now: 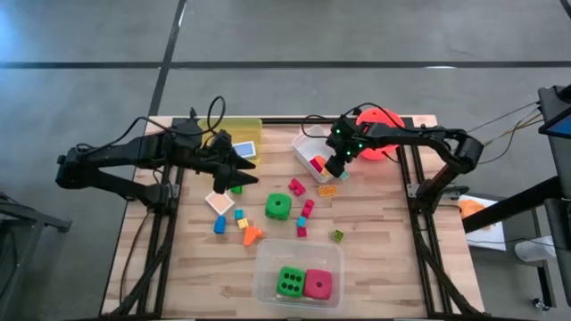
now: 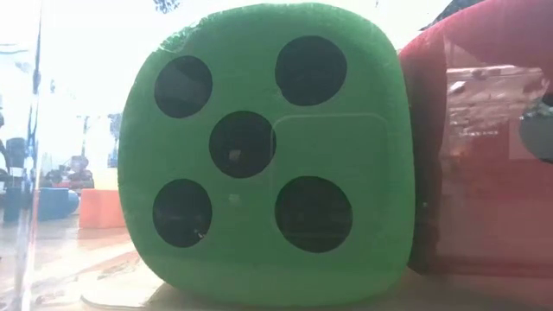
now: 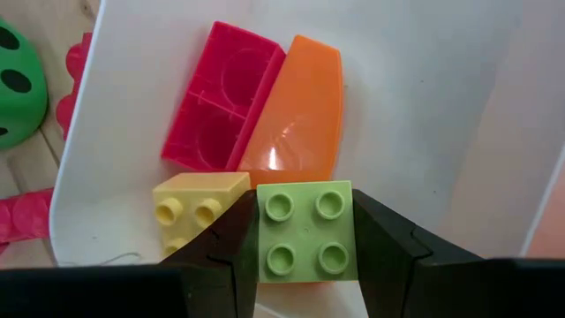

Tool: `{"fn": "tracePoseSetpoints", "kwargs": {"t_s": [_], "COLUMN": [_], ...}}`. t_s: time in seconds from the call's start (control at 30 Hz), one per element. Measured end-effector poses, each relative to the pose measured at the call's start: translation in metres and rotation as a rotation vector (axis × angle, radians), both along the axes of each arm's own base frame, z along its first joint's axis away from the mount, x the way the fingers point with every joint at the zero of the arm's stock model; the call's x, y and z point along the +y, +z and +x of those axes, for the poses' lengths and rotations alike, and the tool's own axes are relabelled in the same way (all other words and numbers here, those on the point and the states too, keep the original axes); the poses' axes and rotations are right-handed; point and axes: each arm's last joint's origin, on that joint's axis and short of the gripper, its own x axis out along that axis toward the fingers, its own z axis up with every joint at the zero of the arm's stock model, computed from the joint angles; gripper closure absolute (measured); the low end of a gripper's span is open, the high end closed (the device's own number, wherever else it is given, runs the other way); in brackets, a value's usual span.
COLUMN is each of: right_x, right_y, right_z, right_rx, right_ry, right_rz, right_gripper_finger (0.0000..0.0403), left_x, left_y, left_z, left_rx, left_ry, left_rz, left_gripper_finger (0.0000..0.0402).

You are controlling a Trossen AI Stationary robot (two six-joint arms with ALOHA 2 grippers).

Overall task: Pick & Place Toys
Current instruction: Put the light green game piece into the white bin, then put the green game piece into the white bin

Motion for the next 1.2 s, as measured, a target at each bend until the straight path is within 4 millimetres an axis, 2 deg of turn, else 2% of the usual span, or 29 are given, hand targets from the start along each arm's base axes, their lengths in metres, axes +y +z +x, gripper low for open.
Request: {"fn": "tracePoseSetpoints", "kwargs": {"t_s": [0.27,0.5,0.67,0.83,0.97,1.07,1.2], "right_x": [0.000,0.002,0.003,0.004,0.006,0.010,0.021], "right_y": [0.000,0.005,0.010,0.016,0.029,0.042,0.065], "right_z": [0.000,-0.002,-0.003,-0.005,-0.008,-0.013,-0.021], "right_rx": [0.002,-0.010,-0.022,-0.041,-0.081,-0.115,-0.188], "right_ry": [-0.006,-0.004,-0.009,-0.026,-0.031,-0.059,-0.083], "right_rz": [0.007,0.000,-0.005,-0.008,-0.030,-0.032,-0.038], "right_gripper_finger": [0.0266,0.0130,0.0080,0.0068,0.0067,0.0067,0.0066], "left_x": [0.000,0.000,0.000,0.000,0.002,0.004,0.007], "left_y": [0.000,0.000,0.000,0.000,-0.008,-0.020,-0.038], "left_z": [0.000,0.000,0.000,0.000,-0.002,-0.009,-0.020], "left_rx": [0.001,0.001,0.001,0.006,0.096,0.238,0.434], "left_ry": [0.002,0.002,0.002,0.012,0.128,0.254,0.513], "left_rz": [-0.006,-0.006,-0.006,-0.007,-0.082,-0.172,-0.278], "left_gripper_finger": [0.0032,0.0032,0.0032,0.0032,0.0032,0.0032,0.0032]}}
